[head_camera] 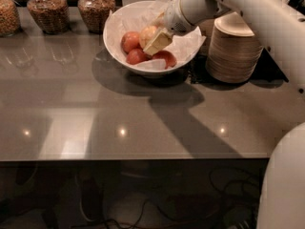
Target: Pick apple from white bowl
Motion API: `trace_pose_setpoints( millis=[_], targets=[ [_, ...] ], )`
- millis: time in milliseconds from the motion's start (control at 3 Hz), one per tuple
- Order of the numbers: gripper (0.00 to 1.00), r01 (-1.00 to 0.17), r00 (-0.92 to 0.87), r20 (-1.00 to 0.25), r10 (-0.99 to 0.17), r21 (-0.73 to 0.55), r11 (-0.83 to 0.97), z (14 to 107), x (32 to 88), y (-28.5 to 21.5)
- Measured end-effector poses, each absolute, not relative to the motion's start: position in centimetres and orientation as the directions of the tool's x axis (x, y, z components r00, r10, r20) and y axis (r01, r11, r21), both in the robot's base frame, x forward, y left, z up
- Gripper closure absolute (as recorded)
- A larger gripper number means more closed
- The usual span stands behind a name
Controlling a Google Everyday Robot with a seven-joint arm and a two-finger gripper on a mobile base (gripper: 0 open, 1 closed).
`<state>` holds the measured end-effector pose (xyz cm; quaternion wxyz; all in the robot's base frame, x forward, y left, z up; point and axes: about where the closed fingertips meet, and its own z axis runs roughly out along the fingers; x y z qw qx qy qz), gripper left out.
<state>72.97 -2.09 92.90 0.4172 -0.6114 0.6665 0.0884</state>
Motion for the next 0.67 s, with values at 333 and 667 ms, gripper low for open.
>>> trace_pose_setpoints(
  millis=[333, 667],
  targets=[
    [1.00, -0.864, 0.105, -0.676, -0.729, -0.425, 0.269, 95.7, 72.3, -3.8],
    [1.00, -0.837, 0.109, -0.699, -0.707, -0.448, 0.314, 98.2, 70.8, -6.3]
  ],
)
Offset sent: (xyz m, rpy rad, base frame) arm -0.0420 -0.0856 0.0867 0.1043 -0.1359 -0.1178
